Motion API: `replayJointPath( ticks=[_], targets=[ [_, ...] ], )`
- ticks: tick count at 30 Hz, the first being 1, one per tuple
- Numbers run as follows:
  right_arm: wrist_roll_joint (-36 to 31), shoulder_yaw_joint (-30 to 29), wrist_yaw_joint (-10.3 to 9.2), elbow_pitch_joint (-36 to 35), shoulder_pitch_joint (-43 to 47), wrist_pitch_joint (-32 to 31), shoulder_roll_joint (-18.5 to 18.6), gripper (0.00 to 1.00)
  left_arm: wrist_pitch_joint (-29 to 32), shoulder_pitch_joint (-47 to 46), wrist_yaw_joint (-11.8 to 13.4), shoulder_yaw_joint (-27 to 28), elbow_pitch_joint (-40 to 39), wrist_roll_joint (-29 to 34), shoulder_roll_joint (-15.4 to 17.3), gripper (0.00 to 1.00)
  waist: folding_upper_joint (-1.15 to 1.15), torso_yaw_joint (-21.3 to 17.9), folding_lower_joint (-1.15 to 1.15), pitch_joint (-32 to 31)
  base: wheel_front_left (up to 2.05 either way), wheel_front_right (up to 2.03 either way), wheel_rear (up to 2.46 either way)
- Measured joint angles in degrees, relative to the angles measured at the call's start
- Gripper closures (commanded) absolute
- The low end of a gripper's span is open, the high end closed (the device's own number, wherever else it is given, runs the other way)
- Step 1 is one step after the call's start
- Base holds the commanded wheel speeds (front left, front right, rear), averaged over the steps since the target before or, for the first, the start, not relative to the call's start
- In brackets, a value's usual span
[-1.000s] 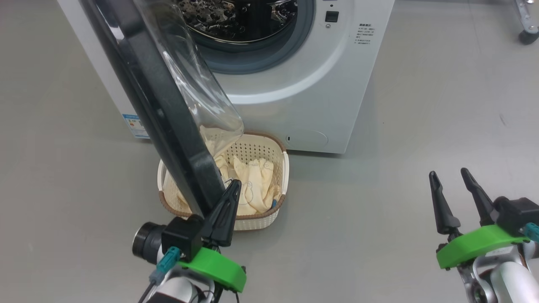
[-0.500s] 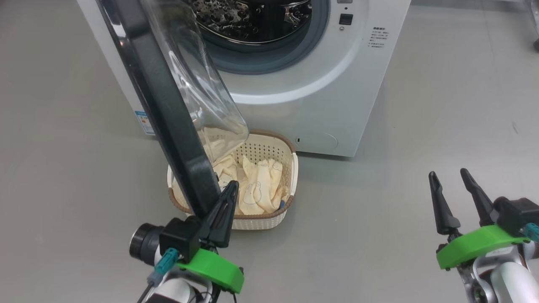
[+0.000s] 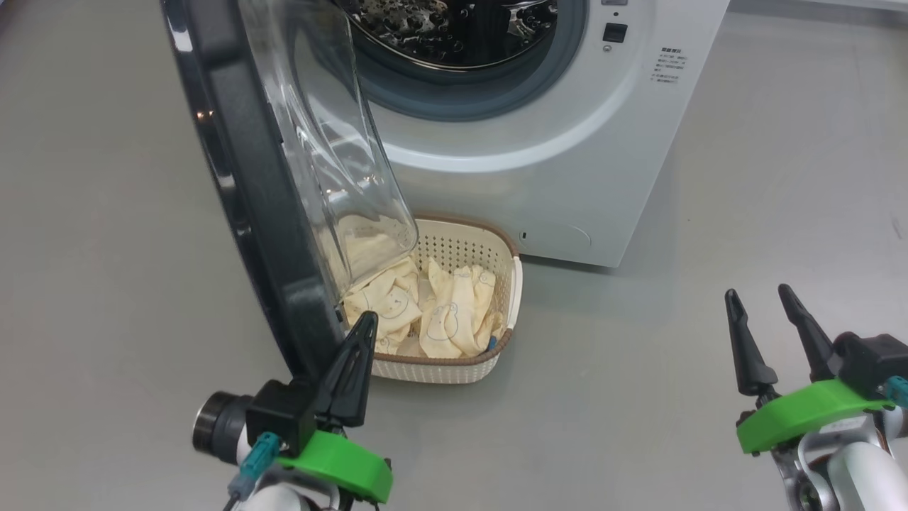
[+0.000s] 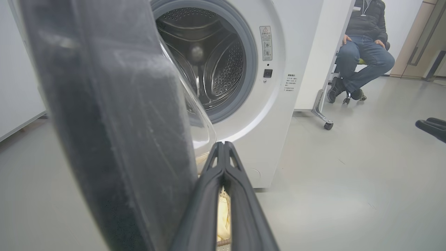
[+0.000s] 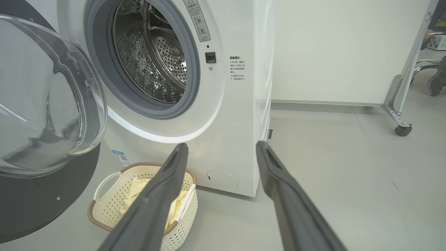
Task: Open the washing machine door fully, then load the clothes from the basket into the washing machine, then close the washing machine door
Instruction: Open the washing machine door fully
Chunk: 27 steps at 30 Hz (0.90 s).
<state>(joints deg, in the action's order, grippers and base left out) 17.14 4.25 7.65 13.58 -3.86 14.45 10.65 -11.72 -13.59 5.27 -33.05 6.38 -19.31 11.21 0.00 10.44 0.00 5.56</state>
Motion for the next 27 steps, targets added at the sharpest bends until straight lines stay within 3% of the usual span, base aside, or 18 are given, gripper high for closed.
replayJointPath(
  ticks=[27],
  targets=[
    [0.01,0.22,0.0,0.21,0.2,0.0,0.2,0.0,0.11,2.11,4.37,7.61,3.57,-4.52,3.21,1.0,0.0,8.31,0.0,-0.42,0.0,0.0,0.0]
  ],
)
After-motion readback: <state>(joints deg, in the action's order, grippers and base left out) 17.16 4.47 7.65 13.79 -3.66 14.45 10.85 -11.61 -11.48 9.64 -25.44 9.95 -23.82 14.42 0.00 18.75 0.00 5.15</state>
